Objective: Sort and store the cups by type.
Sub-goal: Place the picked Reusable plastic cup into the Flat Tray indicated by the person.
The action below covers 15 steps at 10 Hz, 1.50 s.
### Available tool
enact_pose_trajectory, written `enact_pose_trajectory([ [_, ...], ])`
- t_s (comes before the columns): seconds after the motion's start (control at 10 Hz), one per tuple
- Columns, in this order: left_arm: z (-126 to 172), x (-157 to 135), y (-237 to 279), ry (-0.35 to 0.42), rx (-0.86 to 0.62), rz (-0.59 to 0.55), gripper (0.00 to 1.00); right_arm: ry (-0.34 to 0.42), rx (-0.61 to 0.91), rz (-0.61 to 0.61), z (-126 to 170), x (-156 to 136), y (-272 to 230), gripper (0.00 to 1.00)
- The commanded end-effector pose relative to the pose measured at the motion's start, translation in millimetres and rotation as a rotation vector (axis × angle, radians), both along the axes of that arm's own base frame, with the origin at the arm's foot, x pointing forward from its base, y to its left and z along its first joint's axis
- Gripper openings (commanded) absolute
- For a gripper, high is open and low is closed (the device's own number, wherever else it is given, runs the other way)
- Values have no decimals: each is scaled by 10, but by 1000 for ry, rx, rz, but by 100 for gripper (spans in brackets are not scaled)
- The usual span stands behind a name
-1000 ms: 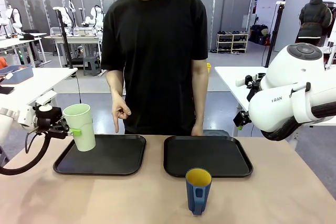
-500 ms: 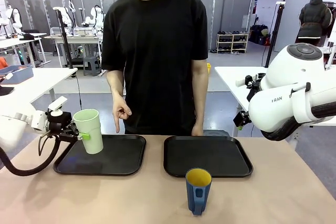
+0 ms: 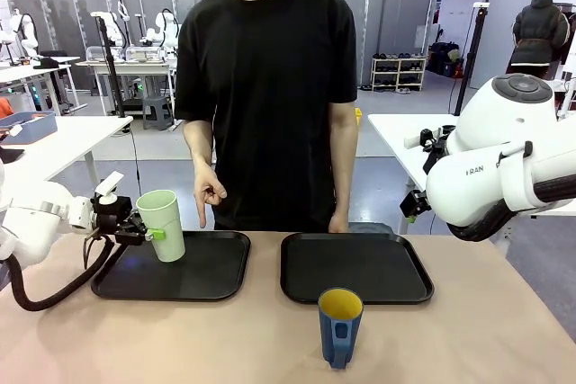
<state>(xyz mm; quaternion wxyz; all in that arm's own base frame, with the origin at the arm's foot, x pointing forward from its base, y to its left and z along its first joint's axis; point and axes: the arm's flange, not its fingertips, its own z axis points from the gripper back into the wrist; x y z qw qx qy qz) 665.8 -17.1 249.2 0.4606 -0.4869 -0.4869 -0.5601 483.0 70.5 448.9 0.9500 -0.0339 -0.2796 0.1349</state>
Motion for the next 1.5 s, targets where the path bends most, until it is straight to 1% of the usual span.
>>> enact_pose_trajectory([
  [0.0,-59,154,-8,7,-13,33,87,0,-1,-1,-3,11,-5,100],
  [0.2,-118,209,4,23,-11,36,87,0,-1,-1,-3,11,-5,100],
  [0.3,-158,239,11,14,-27,21,87,0,-1,-1,-3,11,-5,100],
  [0.5,-224,265,28,6,-5,3,87,0,-1,-1,-3,11,-5,100],
  [0.8,-256,280,7,25,17,-2,87,0,-1,-1,-3,11,-5,100],
  [0.9,-263,280,15,42,26,-2,87,0,-1,-1,-3,11,-5,100],
  [1.0,-262,276,17,69,18,0,100,0,-1,-1,-3,11,-5,100],
  [1.4,-231,236,57,63,49,-1,100,0,-1,-1,-3,11,-5,100],
])
